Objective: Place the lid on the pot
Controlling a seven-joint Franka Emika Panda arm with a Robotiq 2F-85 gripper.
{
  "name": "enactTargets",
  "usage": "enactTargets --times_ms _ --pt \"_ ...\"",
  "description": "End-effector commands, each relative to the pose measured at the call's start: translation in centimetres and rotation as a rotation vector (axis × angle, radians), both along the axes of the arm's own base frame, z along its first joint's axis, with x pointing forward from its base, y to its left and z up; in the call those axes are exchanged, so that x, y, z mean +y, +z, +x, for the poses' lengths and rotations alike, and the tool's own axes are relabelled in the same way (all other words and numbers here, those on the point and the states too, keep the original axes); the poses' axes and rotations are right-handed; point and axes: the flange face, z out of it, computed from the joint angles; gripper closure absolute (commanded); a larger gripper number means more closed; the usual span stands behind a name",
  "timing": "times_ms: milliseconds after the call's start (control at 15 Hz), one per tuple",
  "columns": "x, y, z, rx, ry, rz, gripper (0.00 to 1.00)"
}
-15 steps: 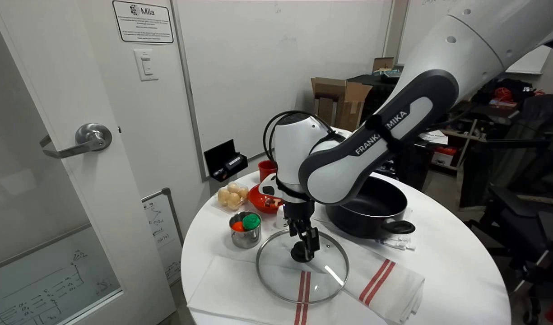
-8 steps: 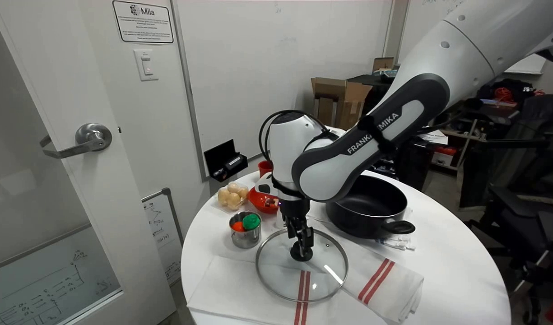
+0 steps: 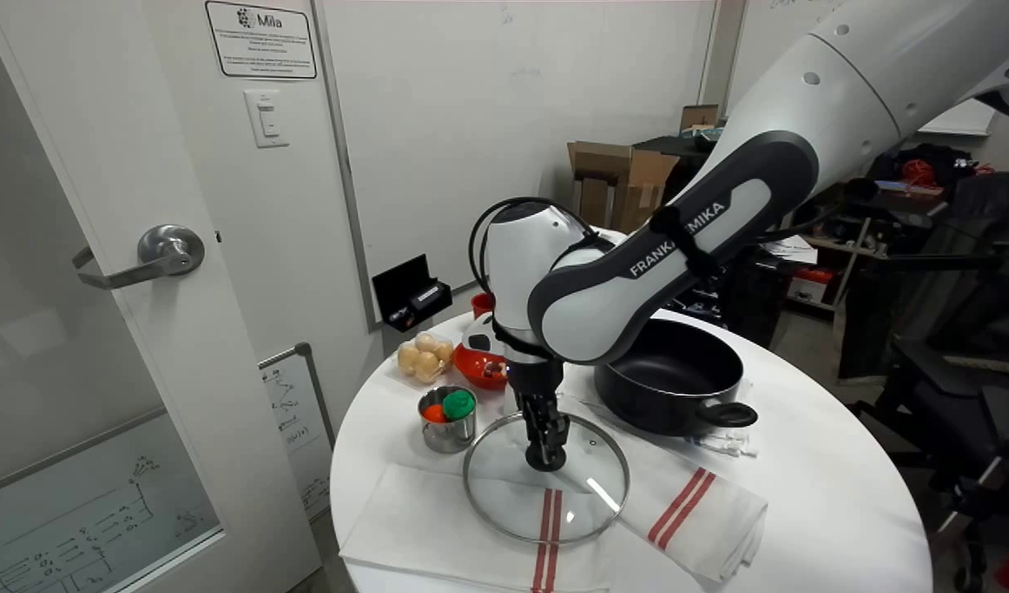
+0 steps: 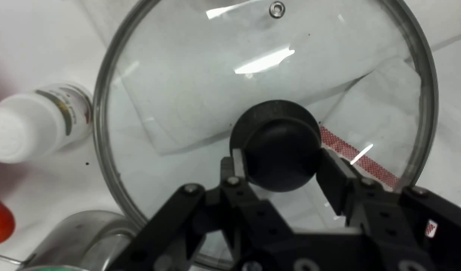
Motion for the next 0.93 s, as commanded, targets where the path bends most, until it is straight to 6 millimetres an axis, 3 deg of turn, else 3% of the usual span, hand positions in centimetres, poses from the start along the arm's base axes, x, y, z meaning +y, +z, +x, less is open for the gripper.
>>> enactTargets --times_ms 0,533,867 --pt "-0.2 1.0 0.7 -0.012 0.019 0.013 0.75" --pt "0.7 6.7 0.2 -0.067 0.06 0.074 0.75" --pt "1.9 10.7 -1.2 -0.071 0.108 0.12 0.75"
